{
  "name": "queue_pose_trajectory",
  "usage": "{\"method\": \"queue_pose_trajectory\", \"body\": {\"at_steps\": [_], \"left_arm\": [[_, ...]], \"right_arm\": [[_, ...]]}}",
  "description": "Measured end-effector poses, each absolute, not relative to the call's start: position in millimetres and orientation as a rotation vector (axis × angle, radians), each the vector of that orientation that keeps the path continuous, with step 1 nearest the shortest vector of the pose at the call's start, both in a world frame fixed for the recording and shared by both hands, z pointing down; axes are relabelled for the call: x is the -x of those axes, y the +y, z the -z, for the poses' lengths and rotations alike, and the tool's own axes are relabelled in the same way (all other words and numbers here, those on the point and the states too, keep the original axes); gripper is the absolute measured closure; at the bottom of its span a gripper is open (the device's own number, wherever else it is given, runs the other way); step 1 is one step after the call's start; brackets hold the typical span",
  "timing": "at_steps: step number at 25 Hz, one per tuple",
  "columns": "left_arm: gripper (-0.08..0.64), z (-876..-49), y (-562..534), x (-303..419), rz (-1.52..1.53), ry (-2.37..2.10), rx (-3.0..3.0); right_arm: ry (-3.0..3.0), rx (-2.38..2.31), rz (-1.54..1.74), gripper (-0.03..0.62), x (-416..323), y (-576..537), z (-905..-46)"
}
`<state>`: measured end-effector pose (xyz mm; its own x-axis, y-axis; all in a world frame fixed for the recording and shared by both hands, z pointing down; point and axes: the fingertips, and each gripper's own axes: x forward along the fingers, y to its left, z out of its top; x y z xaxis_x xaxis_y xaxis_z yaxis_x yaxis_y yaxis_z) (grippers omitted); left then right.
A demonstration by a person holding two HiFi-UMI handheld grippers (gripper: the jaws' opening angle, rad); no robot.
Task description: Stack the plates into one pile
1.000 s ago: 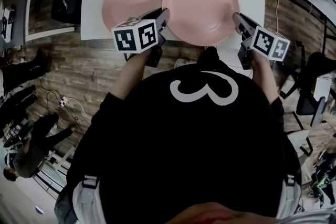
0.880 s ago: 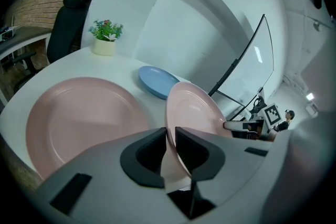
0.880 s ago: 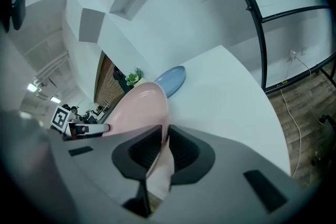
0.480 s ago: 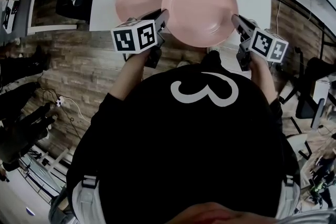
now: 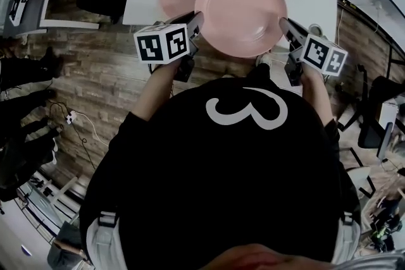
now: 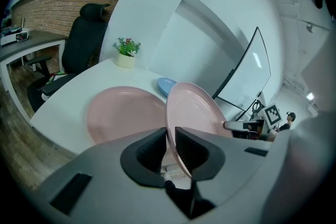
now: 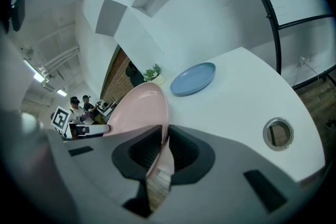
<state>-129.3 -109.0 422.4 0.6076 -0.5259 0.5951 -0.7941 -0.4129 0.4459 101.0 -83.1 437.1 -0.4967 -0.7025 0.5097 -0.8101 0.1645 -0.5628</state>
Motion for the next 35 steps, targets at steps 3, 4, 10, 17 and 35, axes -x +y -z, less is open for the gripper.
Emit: {"method": "queue_pose_trajectory", "body": {"at_steps": [3,4,10,17,35], "left_arm": [[0.494,-420,-105,149,-0.466,-1.044,-2.105],[0.495,-420,-104,155,-0.461,-1.047,-2.101],[0.499,-418,-104,181,-0.437,-1.078,-2.086],[0.500,-419,-101,199,-0.414,-1.103,-2.064],[0.503,-434,-153,228,-0.417,-1.183,-1.961]], "right_arm": [[-2.306,-1.486,-1.233,0.534,-82,-81,-433],[-2.309,-1.481,-1.230,0.534,-75,-81,-432],[-2.321,-1.441,-1.192,0.534,-50,-82,-426],[-2.338,-1.407,-1.178,0.534,-32,-83,-423],[-2.300,-1.274,-1.210,0.532,-3,-150,-446]]}}
